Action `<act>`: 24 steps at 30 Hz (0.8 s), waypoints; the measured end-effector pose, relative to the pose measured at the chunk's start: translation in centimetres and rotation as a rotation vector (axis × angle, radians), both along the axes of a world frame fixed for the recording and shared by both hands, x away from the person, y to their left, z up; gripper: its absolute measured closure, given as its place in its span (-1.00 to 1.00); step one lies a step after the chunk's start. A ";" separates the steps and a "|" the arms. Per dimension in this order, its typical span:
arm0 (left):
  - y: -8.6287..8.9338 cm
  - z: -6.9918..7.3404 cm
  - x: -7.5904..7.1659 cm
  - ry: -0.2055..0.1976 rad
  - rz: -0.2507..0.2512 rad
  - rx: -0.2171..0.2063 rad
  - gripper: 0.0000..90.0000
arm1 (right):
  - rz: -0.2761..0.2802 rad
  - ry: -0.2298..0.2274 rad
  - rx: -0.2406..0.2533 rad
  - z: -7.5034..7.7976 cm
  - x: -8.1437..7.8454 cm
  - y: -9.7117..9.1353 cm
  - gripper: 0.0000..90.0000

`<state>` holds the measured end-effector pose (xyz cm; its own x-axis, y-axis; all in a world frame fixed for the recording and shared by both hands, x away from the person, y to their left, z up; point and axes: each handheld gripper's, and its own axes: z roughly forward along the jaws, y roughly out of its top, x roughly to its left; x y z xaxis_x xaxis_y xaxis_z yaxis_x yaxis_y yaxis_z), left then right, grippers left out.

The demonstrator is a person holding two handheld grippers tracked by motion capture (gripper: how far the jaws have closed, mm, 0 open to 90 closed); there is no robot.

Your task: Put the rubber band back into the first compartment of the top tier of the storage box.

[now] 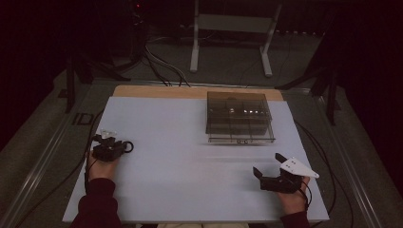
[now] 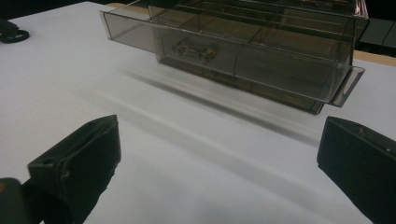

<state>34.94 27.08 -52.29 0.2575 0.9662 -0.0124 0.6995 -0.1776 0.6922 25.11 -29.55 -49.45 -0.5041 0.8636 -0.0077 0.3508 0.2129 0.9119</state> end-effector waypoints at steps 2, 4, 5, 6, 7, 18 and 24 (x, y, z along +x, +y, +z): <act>0.0 0.1 0.0 0.008 -0.006 0.002 0.85 | 0.000 0.002 -0.002 0.0 0.0 0.0 -1.00; 0.1 0.1 0.0 0.011 0.002 -0.015 0.96 | -0.001 0.002 -0.002 0.0 0.0 0.1 -1.00; 0.1 0.1 0.0 0.013 0.003 -0.022 0.96 | 0.000 0.002 -0.002 0.0 0.0 0.0 -1.00; 0.2 0.1 0.0 0.014 0.006 -0.028 0.97 | -0.001 0.001 -0.002 0.0 0.0 0.0 -1.00; 0.2 0.1 0.0 0.015 0.005 -0.034 0.97 | -0.001 0.000 -0.002 0.0 0.0 0.0 -1.00; -0.2 1.5 -0.6 -0.020 -0.010 -0.068 0.97 | -0.002 0.003 -0.003 0.0 0.0 0.0 -1.00; -0.8 3.1 -0.6 -0.055 -0.027 -0.086 0.97 | -0.003 0.004 -0.002 0.0 0.0 0.0 -1.00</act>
